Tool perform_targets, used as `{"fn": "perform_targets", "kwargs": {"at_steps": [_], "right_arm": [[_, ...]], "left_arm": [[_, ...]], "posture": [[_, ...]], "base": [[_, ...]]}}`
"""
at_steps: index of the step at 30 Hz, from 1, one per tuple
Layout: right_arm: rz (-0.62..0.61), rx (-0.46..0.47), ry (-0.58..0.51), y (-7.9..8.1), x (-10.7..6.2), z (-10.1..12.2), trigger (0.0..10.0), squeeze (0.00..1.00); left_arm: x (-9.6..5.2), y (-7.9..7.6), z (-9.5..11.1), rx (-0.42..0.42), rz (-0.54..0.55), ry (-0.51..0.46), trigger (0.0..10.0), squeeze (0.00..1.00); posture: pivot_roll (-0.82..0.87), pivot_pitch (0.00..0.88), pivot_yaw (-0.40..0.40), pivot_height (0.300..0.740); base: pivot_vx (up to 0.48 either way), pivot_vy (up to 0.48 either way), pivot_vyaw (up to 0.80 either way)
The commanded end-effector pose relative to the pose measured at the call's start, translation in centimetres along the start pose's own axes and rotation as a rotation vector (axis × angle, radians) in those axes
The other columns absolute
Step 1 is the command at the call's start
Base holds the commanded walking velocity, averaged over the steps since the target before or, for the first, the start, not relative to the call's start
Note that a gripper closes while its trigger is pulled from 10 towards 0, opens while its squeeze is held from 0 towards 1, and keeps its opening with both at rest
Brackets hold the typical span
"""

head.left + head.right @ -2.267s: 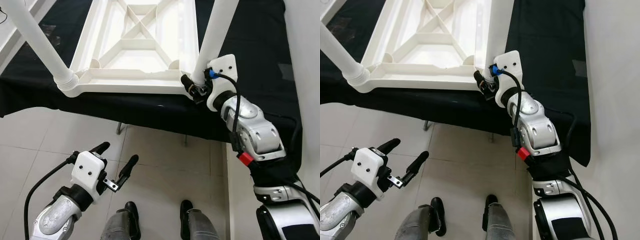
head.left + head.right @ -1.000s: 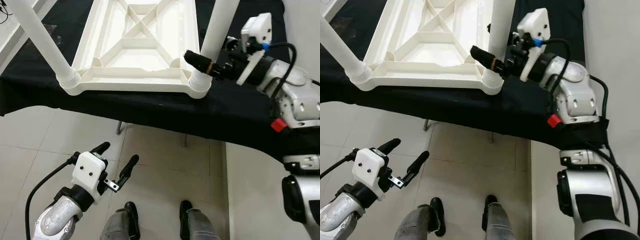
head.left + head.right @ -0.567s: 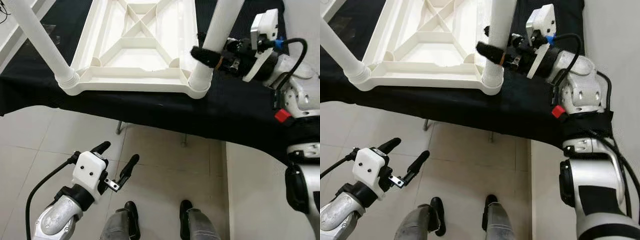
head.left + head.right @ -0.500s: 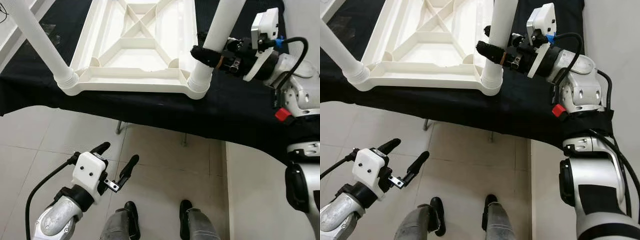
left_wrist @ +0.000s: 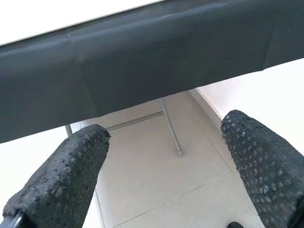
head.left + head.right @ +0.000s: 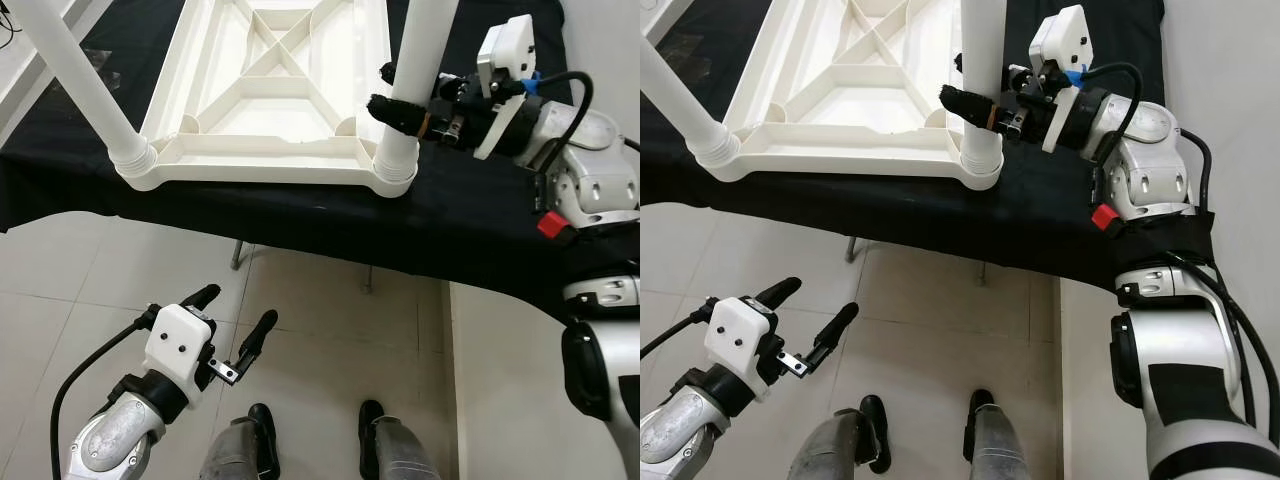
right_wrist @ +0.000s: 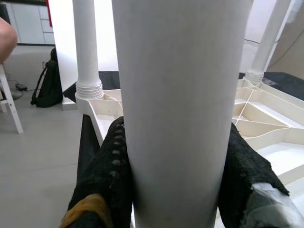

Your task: Building children table

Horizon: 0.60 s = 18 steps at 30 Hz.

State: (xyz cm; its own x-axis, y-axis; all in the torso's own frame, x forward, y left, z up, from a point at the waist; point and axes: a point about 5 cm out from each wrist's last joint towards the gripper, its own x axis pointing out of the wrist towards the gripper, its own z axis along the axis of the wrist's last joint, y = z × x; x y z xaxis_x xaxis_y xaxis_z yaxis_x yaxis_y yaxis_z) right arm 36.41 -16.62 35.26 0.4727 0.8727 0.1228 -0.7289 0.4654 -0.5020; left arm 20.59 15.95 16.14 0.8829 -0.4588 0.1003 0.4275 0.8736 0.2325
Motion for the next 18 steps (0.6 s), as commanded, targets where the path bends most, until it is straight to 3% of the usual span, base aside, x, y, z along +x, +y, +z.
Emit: {"fn": "perform_targets", "kwargs": {"at_steps": [1, 13, 18], "right_arm": [[0.039, 0.071, 0.073, 0.84, 0.99, -1.67, 0.0, 0.0], [0.227, 0.151, 0.019, 1.24, 1.51, -1.58, 0.0, 0.0], [0.229, 0.18, 0.004, 0.99, 1.83, -1.59, 0.0, 0.0]], "left_arm": [[-0.25, -0.39, -0.43, -0.013, -0.005, 0.026, 10.0, 0.0], [-0.24, -0.38, -0.43, -0.014, -0.005, 0.025, 10.0, 0.0], [-0.31, -0.4, -0.38, -0.014, -0.003, 0.025, 10.0, 0.0]], "posture": [[0.06, 0.374, -0.004, 0.74], [0.05, 0.377, -0.006, 0.74], [0.05, 0.383, -0.009, 0.74]], "base": [[0.0, 0.0, 0.0], [0.0, 0.0, 0.0], [0.0, 0.0, 0.0]]}}
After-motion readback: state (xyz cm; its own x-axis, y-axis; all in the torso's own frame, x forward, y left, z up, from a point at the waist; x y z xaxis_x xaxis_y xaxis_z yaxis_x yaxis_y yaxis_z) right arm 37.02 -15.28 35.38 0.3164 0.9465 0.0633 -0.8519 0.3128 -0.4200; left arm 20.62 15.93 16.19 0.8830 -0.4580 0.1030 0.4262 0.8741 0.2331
